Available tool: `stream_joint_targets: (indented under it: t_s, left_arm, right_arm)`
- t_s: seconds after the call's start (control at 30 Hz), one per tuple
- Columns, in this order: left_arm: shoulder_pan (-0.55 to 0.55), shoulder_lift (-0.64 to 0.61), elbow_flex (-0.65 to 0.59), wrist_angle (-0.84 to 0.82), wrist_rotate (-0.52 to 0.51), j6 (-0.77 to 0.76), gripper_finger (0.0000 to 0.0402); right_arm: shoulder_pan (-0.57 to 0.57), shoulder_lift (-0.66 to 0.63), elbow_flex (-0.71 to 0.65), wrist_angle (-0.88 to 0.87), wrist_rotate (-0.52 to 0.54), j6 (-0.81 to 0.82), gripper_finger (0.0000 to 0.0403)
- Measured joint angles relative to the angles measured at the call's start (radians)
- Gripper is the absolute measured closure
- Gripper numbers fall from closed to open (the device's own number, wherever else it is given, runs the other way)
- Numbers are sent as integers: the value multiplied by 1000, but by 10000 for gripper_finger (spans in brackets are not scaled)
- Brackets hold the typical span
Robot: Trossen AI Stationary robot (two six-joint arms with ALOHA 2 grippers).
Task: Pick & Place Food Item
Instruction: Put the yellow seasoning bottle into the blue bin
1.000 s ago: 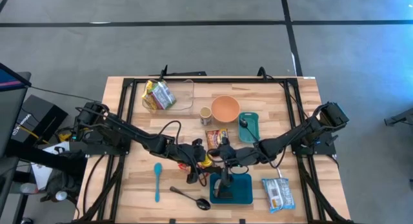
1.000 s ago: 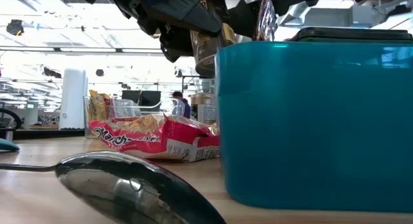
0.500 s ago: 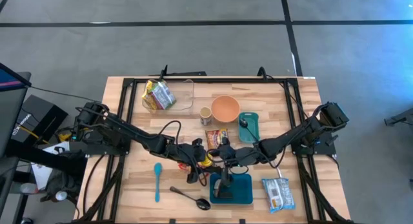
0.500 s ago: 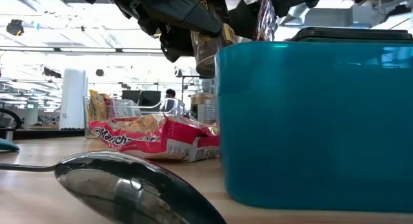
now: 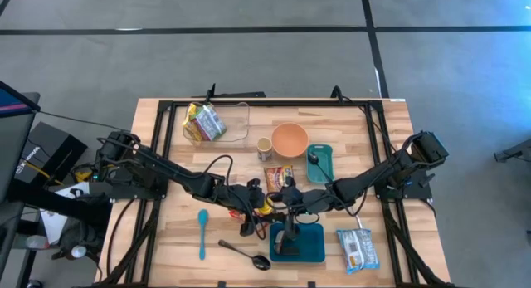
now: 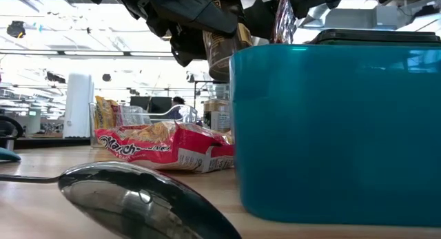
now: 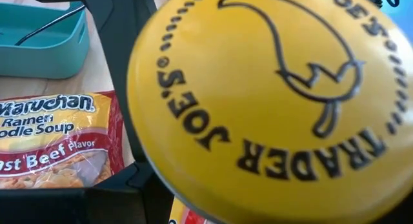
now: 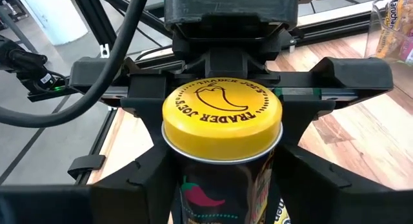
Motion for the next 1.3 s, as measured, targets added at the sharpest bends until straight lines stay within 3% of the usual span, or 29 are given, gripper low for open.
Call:
stream_joint_targets:
  t_s: [0.57,1.07,1.3]
  left_arm:
    - [0,0,0,0,-2,4,183]
    - [0,0,0,-7,-10,10,117]
    - [2,-7,1,-20,-9,8,108]
  right_arm:
    - [0,0,0,0,1,4,185]
    - [0,0,0,1,0,14,189]
    - [0,0,0,-17,0,11,185]
